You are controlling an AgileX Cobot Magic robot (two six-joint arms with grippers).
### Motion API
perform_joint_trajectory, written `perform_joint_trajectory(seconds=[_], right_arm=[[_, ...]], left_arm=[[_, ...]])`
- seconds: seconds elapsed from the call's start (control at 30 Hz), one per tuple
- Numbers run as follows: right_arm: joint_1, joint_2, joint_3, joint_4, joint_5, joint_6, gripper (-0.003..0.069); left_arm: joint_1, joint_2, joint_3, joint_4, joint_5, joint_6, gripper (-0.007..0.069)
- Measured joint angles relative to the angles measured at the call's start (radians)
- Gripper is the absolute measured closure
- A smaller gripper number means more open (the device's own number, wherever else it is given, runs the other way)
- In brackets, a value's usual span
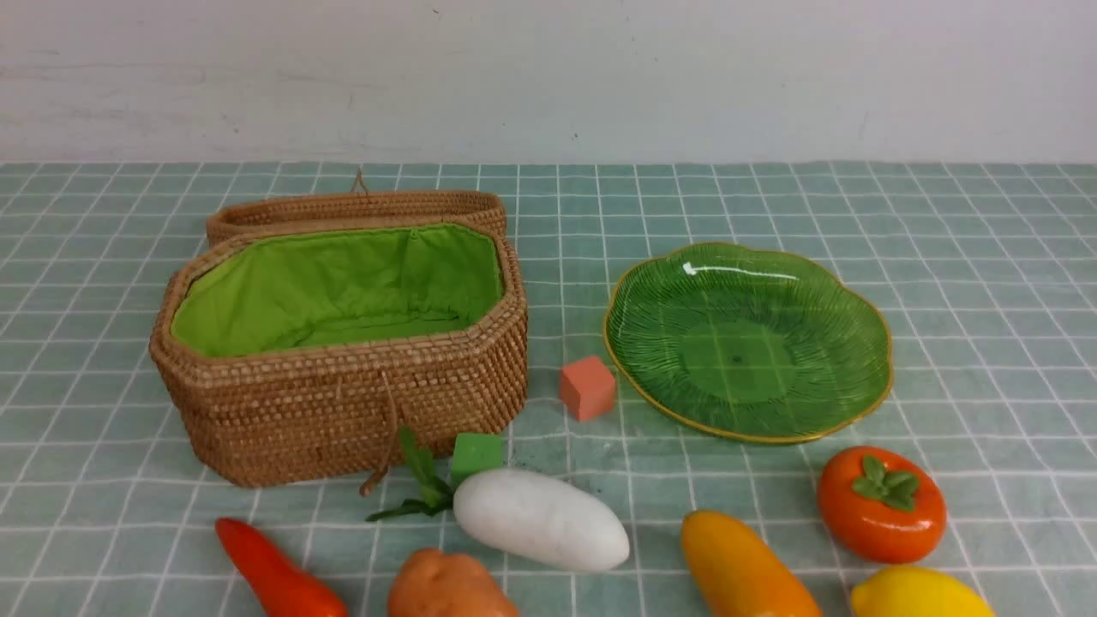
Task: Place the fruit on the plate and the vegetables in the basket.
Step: Use the left arm to grab an eggplant and put it into the left basket
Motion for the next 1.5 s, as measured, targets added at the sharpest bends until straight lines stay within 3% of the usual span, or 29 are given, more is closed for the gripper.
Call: perform_joint_trajectory(seconds=[1.27, 1.37, 1.5], right_arm=[[0.0, 0.0, 0.0, 0.0, 0.0, 0.0, 0.0419], [0.0, 0.0, 0.0, 0.0, 0.0, 0.0, 0.0419], [0.0, 0.0, 0.0, 0.0, 0.0, 0.0, 0.0419]], left_arm=[[0.0, 0.0, 0.0, 0.0, 0.0, 0.0, 0.0386], [0.0, 0.0, 0.0, 0.029, 0.0, 0.0, 0.0386], [0.0, 0.0, 0.0, 0.17, 0.008, 0.0, 0.0386]])
